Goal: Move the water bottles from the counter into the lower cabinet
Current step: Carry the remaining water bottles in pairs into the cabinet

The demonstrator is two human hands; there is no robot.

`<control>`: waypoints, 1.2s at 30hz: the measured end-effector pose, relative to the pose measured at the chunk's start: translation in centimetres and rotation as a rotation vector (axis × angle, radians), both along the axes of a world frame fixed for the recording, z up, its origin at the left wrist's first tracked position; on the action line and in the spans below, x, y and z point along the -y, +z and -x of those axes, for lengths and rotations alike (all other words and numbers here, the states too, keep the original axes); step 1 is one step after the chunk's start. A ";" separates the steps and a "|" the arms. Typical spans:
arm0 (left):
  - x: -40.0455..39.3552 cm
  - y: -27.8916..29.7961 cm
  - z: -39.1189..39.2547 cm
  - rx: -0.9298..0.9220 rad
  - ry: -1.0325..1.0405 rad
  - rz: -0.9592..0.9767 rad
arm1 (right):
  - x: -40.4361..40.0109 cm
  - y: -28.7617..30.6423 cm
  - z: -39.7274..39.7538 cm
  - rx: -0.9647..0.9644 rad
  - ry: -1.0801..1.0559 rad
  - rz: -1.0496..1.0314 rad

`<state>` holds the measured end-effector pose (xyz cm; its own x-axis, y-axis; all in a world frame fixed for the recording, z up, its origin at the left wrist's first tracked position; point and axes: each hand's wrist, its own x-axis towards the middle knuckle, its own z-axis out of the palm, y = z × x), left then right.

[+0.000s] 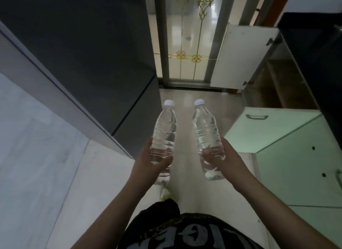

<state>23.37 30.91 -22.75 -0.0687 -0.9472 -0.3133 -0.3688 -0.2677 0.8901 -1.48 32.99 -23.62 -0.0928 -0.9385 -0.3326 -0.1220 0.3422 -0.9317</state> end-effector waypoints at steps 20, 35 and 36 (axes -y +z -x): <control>33.1 1.1 11.2 -0.079 -0.320 -0.044 | 23.7 -0.1 9.0 -0.031 -0.437 0.019; 52.5 2.7 26.1 -0.142 -0.570 -0.170 | 40.3 0.4 20.5 0.074 -0.557 0.004; 53.8 2.6 27.0 -0.143 -0.597 -0.176 | 41.1 0.1 21.0 0.072 -0.571 -0.005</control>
<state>-3.66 -22.87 -20.16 -0.6215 -0.6679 -0.4096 -0.3805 -0.1997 0.9030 -22.52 -8.11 -23.55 -0.5613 -0.7449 -0.3608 0.1470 0.3393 -0.9291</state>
